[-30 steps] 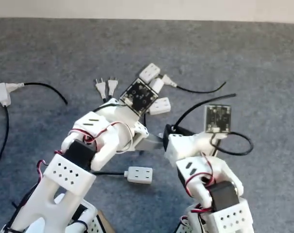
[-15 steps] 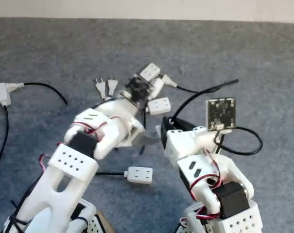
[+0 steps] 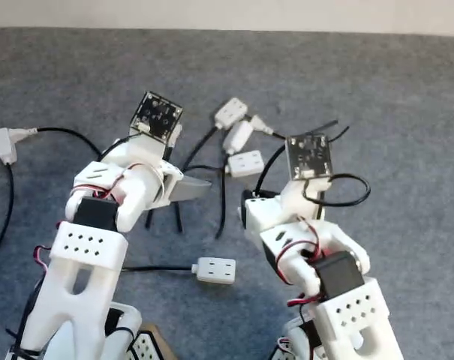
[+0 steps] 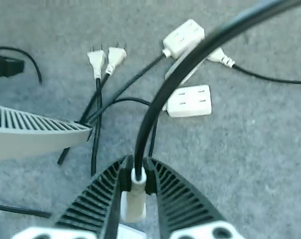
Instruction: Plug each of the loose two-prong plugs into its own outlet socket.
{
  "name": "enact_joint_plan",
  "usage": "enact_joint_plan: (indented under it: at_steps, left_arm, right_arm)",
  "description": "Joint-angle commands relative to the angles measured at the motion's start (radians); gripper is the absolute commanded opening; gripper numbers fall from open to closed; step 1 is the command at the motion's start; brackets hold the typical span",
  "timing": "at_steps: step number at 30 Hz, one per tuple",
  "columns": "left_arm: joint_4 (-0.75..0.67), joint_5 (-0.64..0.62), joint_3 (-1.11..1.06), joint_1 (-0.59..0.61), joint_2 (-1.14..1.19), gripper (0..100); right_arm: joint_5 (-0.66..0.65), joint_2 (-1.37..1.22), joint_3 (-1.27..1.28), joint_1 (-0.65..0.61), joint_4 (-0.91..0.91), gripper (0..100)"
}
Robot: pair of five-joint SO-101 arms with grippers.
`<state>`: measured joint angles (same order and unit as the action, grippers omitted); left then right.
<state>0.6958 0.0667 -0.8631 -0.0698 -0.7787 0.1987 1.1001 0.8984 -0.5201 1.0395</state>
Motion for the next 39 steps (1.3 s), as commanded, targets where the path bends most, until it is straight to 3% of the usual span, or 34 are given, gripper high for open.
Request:
enact_joint_plan:
  at_steps: [1, 8, 11, 20, 31, 36, 39]
  left_arm:
    - [0.046, 0.009, 0.010, -0.021, -0.027, 47]
    - [0.249, 0.003, 0.070, -0.093, -0.130, 47]
    - [0.281, 0.003, 0.038, -0.156, -0.214, 47]
    - [-0.012, 0.008, -0.177, -0.171, -0.237, 47]
    - [-0.037, 0.009, -0.143, -0.088, -0.137, 47]
    - [-0.035, 0.009, -0.143, -0.088, -0.137, 47]
    - [-0.035, 0.009, -0.147, -0.088, -0.136, 47]
  right_arm:
    - [-0.009, -0.022, -0.081, -0.001, -0.042, 0.4]
    - [-0.003, -0.094, -0.110, -0.002, -0.102, 0.4]
    - [0.060, -0.114, -0.108, -0.013, -0.150, 0.4]
    - [0.063, -0.114, -0.157, -0.165, -0.053, 0.4]
    - [0.011, -0.114, -0.206, -0.163, 0.033, 0.4]
    - [-0.074, -0.116, -0.148, -0.159, 0.044, 0.4]
    - [-0.132, -0.122, -0.087, -0.094, 0.041, 0.4]
